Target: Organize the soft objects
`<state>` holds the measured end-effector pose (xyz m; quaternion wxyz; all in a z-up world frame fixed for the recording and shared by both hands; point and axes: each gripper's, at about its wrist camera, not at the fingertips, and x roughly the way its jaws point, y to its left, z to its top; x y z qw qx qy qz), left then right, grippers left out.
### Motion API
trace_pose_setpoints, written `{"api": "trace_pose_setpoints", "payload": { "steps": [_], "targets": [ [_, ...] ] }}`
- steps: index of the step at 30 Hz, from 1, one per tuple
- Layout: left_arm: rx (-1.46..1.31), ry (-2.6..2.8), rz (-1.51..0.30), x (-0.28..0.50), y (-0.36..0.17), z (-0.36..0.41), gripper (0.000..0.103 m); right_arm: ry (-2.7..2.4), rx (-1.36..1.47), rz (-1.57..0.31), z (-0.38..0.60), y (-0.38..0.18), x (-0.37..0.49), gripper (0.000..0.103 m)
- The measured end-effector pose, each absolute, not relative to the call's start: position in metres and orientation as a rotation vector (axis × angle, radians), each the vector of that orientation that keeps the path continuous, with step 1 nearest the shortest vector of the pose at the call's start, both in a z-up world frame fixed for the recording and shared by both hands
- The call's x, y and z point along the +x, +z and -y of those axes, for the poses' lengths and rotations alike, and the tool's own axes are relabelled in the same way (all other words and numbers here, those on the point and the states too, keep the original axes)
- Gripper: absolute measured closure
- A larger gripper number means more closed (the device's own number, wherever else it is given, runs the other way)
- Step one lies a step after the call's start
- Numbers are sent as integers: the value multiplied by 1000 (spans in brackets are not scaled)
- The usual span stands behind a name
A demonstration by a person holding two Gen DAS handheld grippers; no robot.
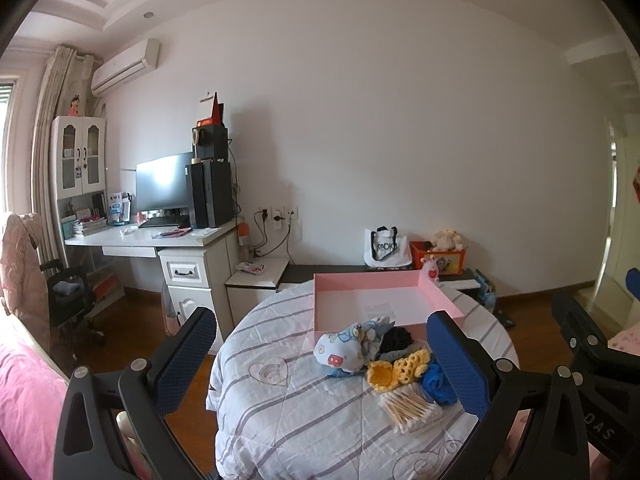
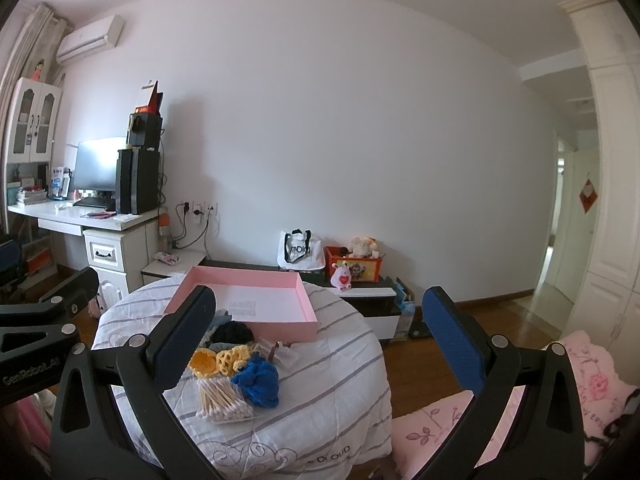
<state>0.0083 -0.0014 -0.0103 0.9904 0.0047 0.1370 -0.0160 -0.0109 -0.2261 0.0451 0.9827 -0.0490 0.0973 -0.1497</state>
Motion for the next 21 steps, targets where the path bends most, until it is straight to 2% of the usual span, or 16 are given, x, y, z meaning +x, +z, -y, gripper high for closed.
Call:
{"api": "trace_pose_setpoints", "payload": {
  "steps": [12,21],
  "targets": [
    [7,-36,-374,29,-18,-3,0,-287,-109,-286,224,34,7,0],
    [-8,-32,-522,65,-37,-14,0,-265,-133,-412,214,8,42,0]
  ]
}}
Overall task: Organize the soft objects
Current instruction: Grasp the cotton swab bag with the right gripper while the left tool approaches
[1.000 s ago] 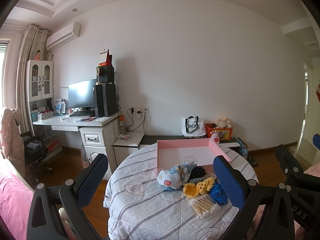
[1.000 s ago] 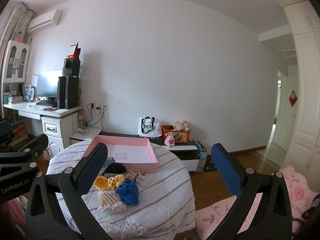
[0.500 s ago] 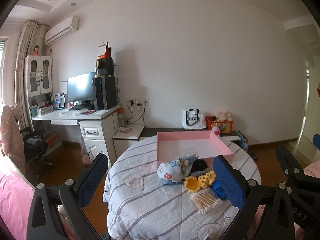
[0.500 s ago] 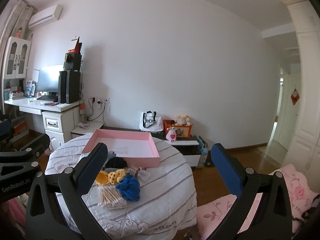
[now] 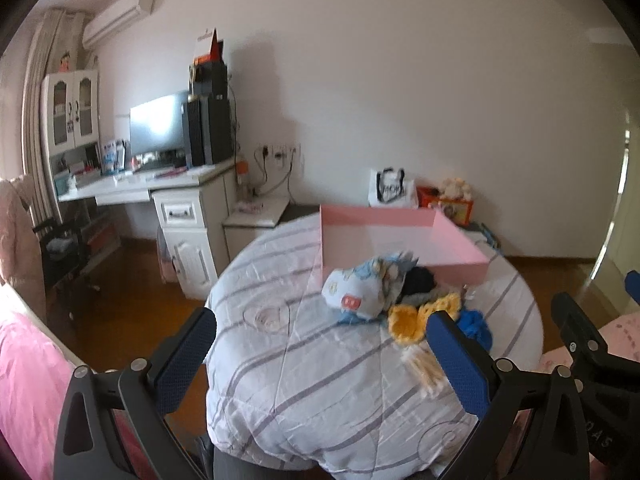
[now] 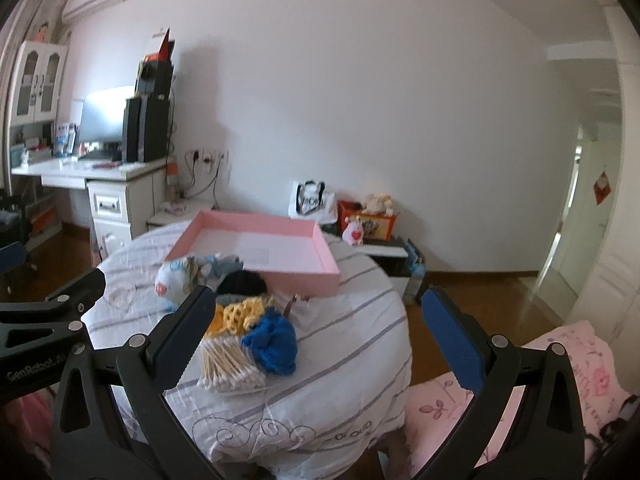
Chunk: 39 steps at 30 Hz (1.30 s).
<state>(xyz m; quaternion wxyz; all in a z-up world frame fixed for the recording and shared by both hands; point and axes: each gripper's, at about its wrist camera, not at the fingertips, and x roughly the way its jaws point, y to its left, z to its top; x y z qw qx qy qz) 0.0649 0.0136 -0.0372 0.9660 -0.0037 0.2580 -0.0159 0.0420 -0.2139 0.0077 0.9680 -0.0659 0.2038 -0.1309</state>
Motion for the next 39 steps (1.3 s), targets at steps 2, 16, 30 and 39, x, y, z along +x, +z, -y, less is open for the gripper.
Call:
{"api": "trace_pose_setpoints", "payload": {
  "steps": [2,16,30,39],
  "targets": [
    [-6,-30,-555,74,-42,-15,0,-260,-131,-441,213,1,51,0],
    [-26,0,-755,129,-77,-35,0,-153,-107,-653,207,-52,102,0],
    [-69,49,-826,164,-111,-76,0,-1,-48,-834,188,-93,144,24],
    [-108,25,-857,179,-127,-91,0,-26,-36,-932,185,-120,174,34]
  ]
}}
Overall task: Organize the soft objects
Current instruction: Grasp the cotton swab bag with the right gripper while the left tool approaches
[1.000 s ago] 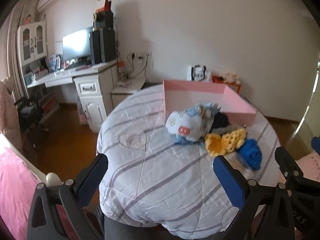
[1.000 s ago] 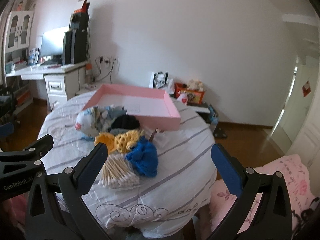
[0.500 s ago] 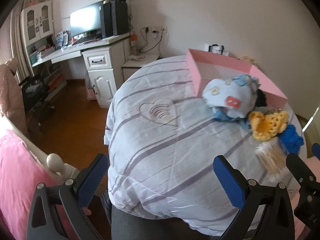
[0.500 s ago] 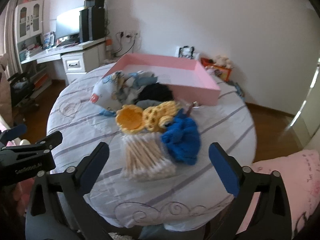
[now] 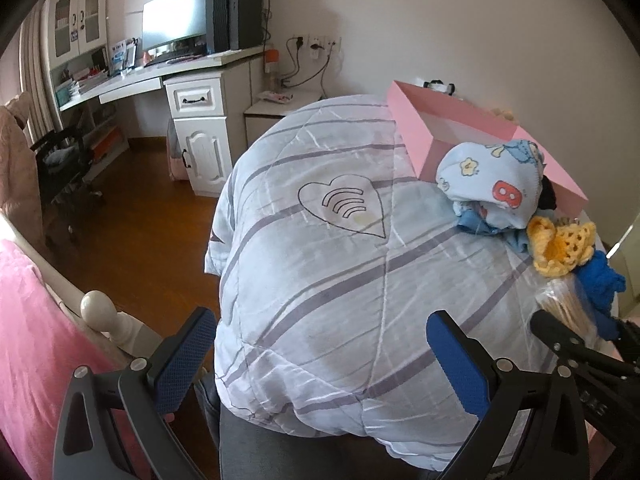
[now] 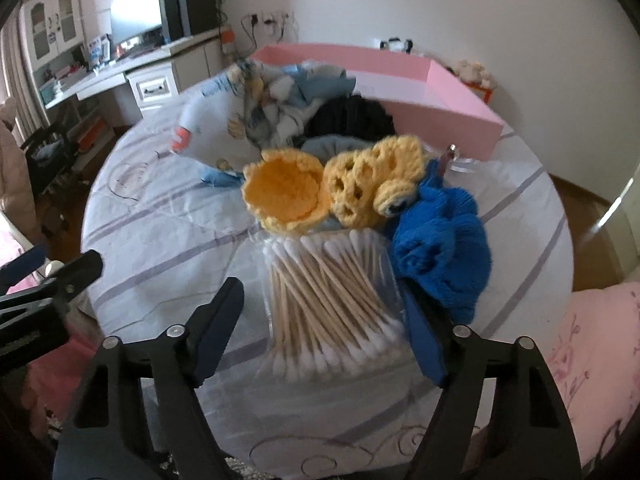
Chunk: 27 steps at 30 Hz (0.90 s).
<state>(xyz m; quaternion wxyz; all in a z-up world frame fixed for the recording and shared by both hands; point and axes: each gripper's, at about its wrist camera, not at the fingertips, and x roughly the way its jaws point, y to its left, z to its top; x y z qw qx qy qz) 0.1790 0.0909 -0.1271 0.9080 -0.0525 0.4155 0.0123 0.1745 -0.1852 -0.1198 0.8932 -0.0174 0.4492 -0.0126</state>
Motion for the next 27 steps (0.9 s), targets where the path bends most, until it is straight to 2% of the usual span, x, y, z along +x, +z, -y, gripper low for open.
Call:
{"api": "trace_pose_setpoints", "payload": {
  "steps": [2,3,6,17,22,27],
  "targets": [
    [-113,28,-862,180,-128,-93,0,-31,-23,-934,186,-121,179,41],
    [-115,31,-864,181,-129,-94,0,-30,-16,-933,188,-121,177,48],
    [-121,40,-868,182,-129,-96,0,-19,-3,-936,188,-116,177,54],
    [-92,-2,-848,174,-117,-71,0,51,34,-826,198,-73,148,55],
    [-68,-47,-831,166,-106,-49,0,-47,86,-748,234,-52,132,55],
    [-43,-136,-830,160,-101,-18,0,-170,171,-753,285,-55,126,54]
  ]
}}
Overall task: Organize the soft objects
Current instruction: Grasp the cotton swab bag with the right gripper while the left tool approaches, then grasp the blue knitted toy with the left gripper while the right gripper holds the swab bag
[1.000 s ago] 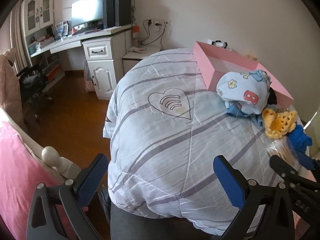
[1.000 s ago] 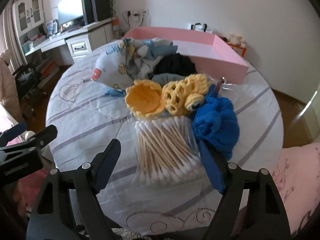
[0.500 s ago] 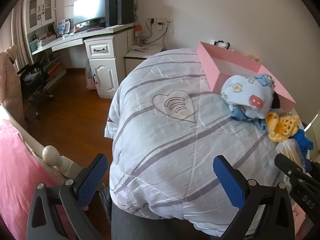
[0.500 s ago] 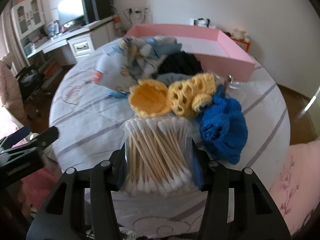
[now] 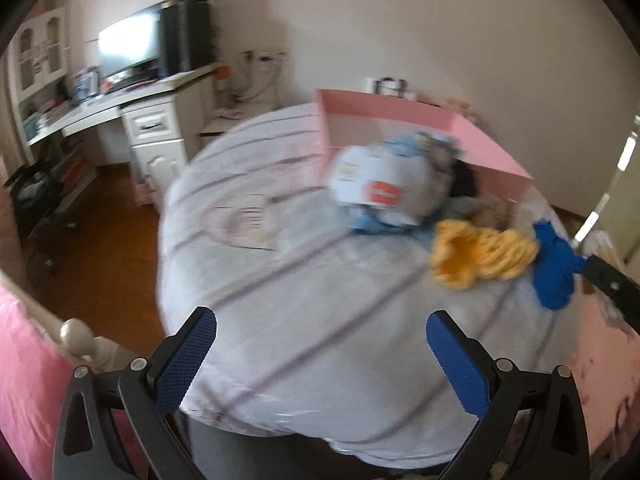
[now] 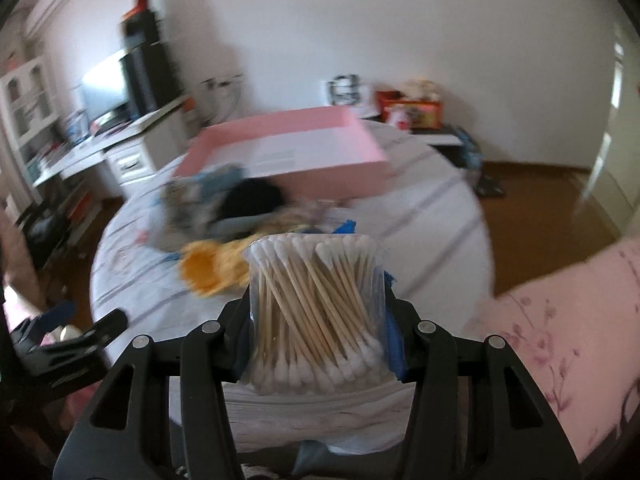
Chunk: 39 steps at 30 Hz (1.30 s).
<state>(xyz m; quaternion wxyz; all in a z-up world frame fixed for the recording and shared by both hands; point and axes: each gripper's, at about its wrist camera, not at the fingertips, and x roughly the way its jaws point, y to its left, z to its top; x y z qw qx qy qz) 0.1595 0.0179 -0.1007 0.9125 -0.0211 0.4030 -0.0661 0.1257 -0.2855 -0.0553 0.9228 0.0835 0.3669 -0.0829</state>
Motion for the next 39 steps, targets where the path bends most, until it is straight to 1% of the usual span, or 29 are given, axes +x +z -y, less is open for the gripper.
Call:
{"api": "trace_pose_setpoints", "payload": {
  "steps": [6,12,19,23,29,36,38,39],
  "targets": [
    [25,-245,-859,154,-102,31,0,-244,260,-765,334,-68,120,54],
    [49,-302,-893,156,-101,62,0,-200,277,-741,341,-67,114,54],
    [57,-335,-870,165,-84,82,0,-179,262,-620,348,-29,104,54],
    [67,-366,-839,168,-72,103,0,-221,275,-586,363,-19,95,54],
    [107,-457,-829,170,-67,151,0,-303,315,-605,401,-26,83,54],
    [156,-494,-895,192,-90,200,0,-387,381,-646,449,-48,72,54],
    [158,-504,-921,197,-97,210,2,-396,398,-663,459,-56,72,54],
    [161,-511,-929,200,-99,214,11,-398,405,-671,462,-60,73,54]
  ]
}}
